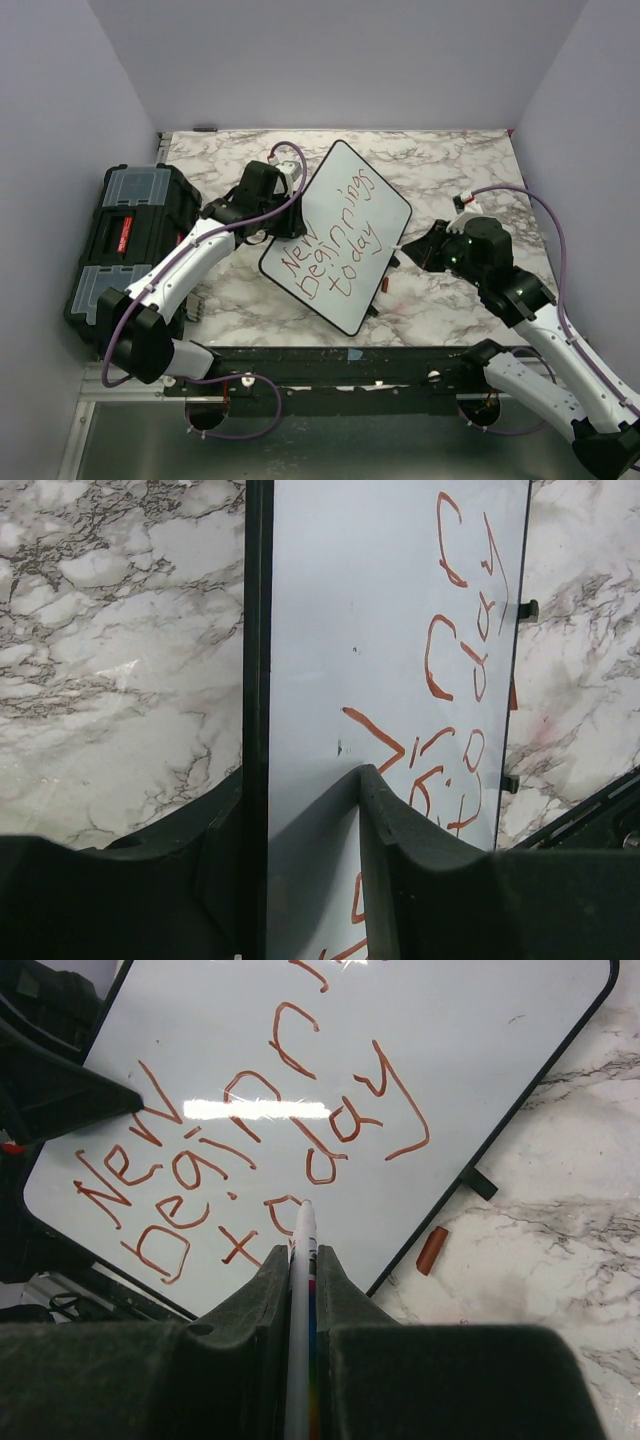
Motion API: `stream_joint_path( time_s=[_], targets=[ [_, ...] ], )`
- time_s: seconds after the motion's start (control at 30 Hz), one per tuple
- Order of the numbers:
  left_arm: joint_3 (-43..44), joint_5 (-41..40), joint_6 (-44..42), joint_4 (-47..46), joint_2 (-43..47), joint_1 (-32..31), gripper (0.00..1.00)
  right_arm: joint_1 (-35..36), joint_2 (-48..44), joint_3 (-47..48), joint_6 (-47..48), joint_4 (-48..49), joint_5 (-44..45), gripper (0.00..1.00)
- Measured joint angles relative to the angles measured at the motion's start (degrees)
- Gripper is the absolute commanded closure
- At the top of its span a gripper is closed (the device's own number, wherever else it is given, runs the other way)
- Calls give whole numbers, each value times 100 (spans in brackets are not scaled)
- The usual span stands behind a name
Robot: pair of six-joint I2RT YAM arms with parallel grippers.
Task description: Write a sentence on the whiteboard
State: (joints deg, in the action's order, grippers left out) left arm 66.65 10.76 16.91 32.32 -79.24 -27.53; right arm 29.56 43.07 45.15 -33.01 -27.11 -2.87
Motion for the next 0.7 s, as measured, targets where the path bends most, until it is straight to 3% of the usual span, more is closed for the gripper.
stream_joint_path(
  time_s=[0.4,0.7],
  targets=[
    [-22,-415,-107,103,28,-101,50,0,76,-9,-2,2,0,99],
    [-136,-1375,-516,376,35,-107,40,0,151,-37,-2,28,-2,99]
  ],
)
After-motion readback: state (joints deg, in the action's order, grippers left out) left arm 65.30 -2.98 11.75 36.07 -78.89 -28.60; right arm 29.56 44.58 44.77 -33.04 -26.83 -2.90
